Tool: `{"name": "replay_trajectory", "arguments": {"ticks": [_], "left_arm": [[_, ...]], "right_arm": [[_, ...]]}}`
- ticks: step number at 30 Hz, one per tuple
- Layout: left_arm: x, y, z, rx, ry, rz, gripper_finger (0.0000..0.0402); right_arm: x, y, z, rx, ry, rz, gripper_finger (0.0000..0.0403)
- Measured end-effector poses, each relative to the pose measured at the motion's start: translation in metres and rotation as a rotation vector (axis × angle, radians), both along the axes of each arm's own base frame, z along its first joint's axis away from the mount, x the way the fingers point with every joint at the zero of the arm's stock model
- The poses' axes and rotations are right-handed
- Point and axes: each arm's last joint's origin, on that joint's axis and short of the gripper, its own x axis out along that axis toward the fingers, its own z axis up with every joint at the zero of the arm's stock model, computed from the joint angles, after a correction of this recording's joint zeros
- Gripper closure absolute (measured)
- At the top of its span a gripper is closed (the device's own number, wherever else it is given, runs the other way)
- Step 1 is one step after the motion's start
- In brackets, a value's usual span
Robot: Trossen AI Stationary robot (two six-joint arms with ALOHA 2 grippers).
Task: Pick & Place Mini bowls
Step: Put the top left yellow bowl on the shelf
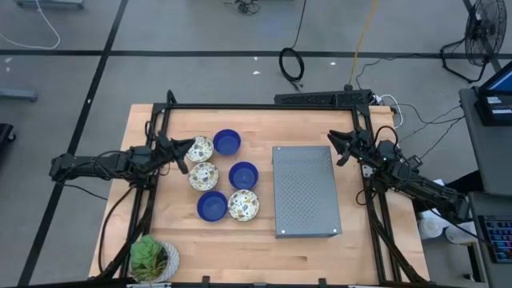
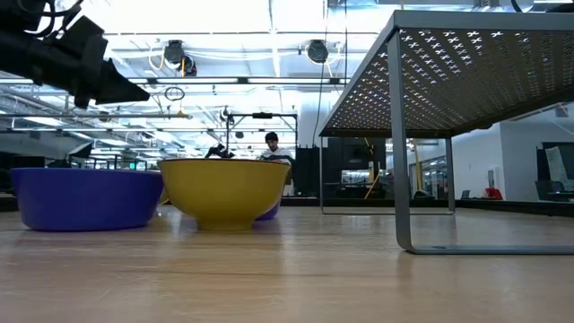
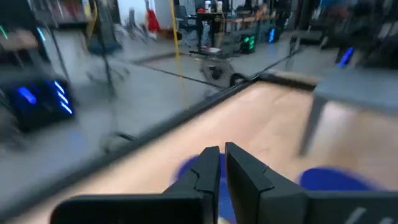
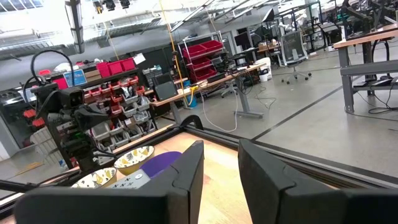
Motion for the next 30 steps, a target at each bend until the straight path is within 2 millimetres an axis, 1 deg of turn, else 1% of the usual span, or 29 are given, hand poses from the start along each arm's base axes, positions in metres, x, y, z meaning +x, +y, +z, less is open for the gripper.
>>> {"name": "replay_trajectory", "arguments": {"ticks": [2, 3, 7, 12, 15, 17, 20, 23, 25, 27, 30], "left_arm": [[0.001, -0.002, 0.0, -0.129, -0.076, -0.058, 0.0371], [0.002, -0.002, 0.0, -0.164, -0.095, -0.077, 0.0371], [0.002, -0.003, 0.0, -0.184, -0.105, -0.087, 0.0371], [0.006, -0.007, -0.003, -0.168, -0.033, -0.249, 0.0371], [0.006, -0.004, 0.006, -0.242, -0.001, -0.229, 0.037], [0.005, 0.0, 0.016, -0.266, 0.072, -0.177, 0.0362], [0.005, 0.009, 0.035, -0.298, 0.223, -0.066, 0.0333], [0.009, 0.022, 0.057, -0.364, 0.36, 0.091, 0.0286], [0.013, 0.033, 0.064, -0.437, 0.47, 0.18, 0.0252], [0.019, 0.045, 0.065, -0.52, 0.576, 0.238, 0.0221], [0.03, 0.066, 0.053, -0.665, 0.707, 0.249, 0.0189]], "right_arm": [[0.0, 0.0, 0.0, 0.0, 0.0, 0.0, 0.0314], [0.0, 0.0, 0.0, 0.0, 0.0, 0.0, 0.0314], [0.0, 0.0, 0.0, 0.0, 0.001, 0.0, 0.0314], [0.0, 0.0, 0.0, 0.0, 0.0, 0.0, 0.0314], [0.0, 0.0, 0.0, 0.0, 0.0, 0.0, 0.0314], [0.0, 0.0, 0.0, 0.0, 0.0, 0.0, 0.0314], [0.0, 0.0, 0.0, 0.0, 0.0, 0.0, 0.0314], [0.0, 0.0, 0.0, 0.0, 0.0, 0.0, 0.0314], [0.0, 0.0, 0.0, 0.0, 0.0, 0.0, 0.0314], [0.0, 0.0, 0.0, 0.0, 0.0, 0.0, 0.0314], [0.0, 0.0, 0.0, 0.0, 0.0, 0.0, 0.0314]]}}
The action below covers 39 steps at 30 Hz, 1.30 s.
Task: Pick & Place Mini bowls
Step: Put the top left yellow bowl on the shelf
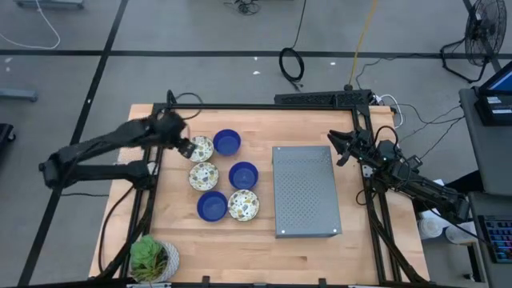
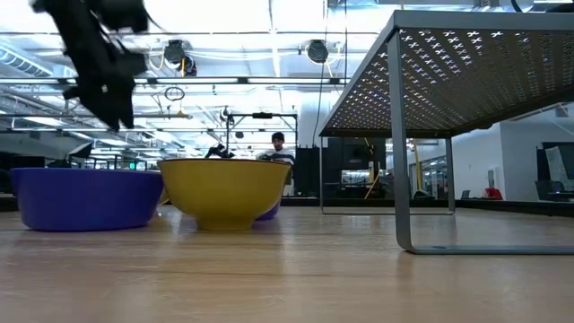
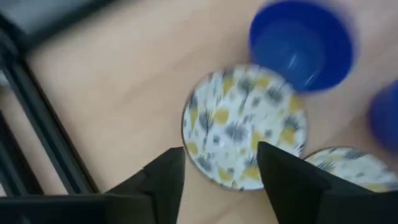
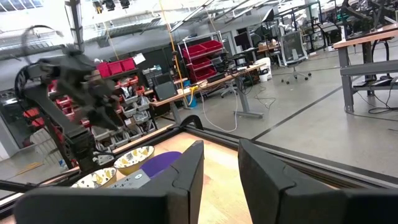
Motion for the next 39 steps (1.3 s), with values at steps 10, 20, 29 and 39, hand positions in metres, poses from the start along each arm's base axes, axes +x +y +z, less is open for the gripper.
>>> {"name": "replay_trajectory", "arguments": {"ticks": [10, 20, 29, 39], "left_arm": [[0.014, 0.049, -0.049, -0.254, 0.198, 0.133, 0.0193], [0.015, 0.054, -0.06, -0.336, 0.216, 0.156, 0.0223], [0.016, 0.053, -0.06, -0.386, 0.172, 0.202, 0.0224], [0.014, 0.051, -0.065, -0.401, 0.18, 0.237, 0.0225]], "right_arm": [[0.0, 0.0, 0.0, 0.0, 0.0, 0.0, 0.0314], [0.0, 0.0, 0.0, 0.0, 0.0, 0.0, 0.0314], [0.0, 0.0, 0.0, 0.0, 0.0, 0.0, 0.0314], [0.0, 0.0, 0.0, 0.0, 0.0, 0.0, 0.0314]]}}
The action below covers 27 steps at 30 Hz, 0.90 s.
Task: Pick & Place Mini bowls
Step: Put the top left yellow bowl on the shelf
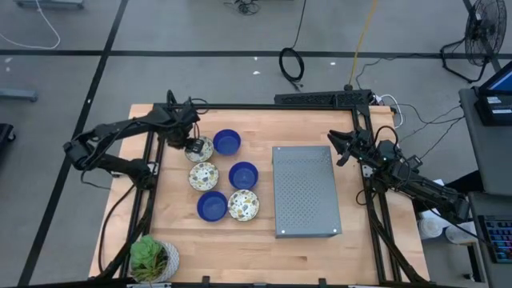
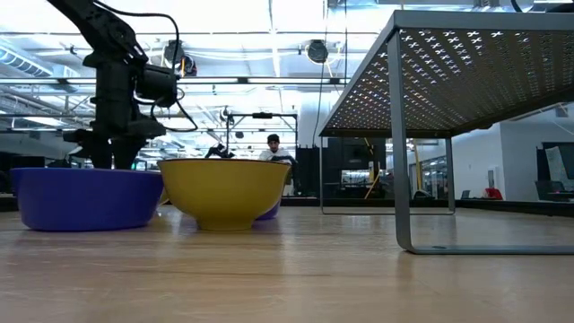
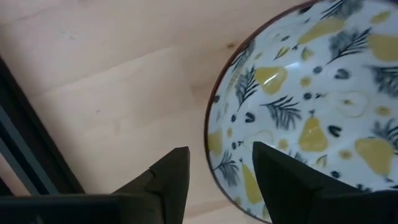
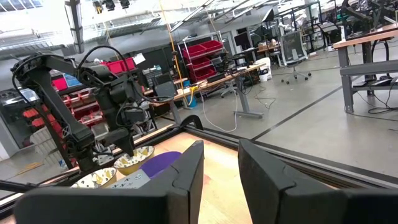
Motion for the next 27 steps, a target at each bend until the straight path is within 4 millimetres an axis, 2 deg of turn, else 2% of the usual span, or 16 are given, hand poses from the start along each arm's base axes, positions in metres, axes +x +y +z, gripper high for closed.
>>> {"name": "replay_trajectory", "arguments": {"ticks": [5, 27], "left_arm": [[-0.0027, -0.0025, -0.0068, -0.012, 0.013, 0.008, 0.0224], [0.0012, 0.0033, -0.0066, 0.08, -0.001, -0.031, 0.0225]], "right_arm": [[0.0, 0.0, 0.0, 0.0, 0.0, 0.0, 0.0314], [0.0, 0.0, -0.0001, 0.0, 0.0, 0.0, 0.0314]]}}
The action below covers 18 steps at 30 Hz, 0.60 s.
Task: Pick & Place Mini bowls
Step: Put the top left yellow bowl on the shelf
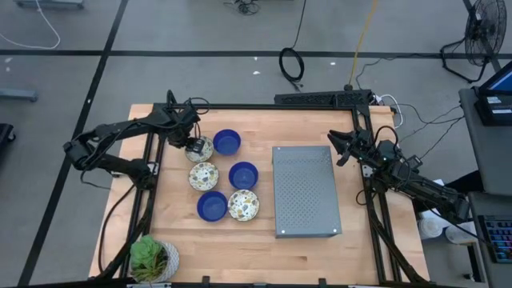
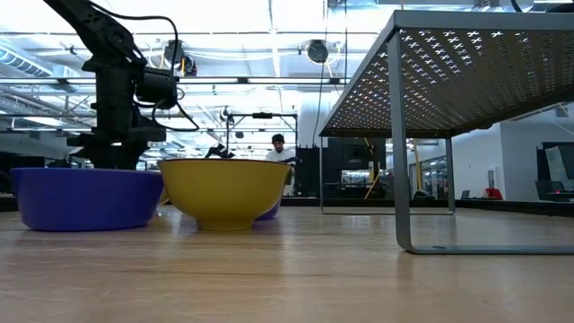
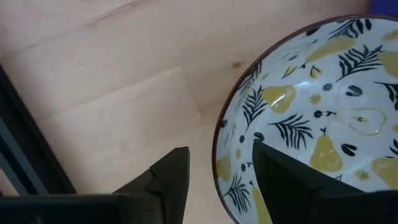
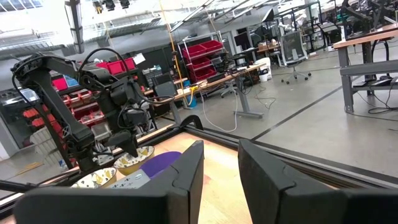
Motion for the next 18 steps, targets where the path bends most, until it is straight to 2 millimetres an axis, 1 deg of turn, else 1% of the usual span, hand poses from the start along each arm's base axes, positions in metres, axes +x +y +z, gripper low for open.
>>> {"name": "replay_trajectory", "arguments": {"ticks": [18], "left_arm": [[-0.0009, 0.0008, -0.0001, 0.031, 0.03, -0.003, 0.0225]], "right_arm": [[0.0, 0.0, 0.0, 0.0, 0.0, 0.001, 0.0314]]}}
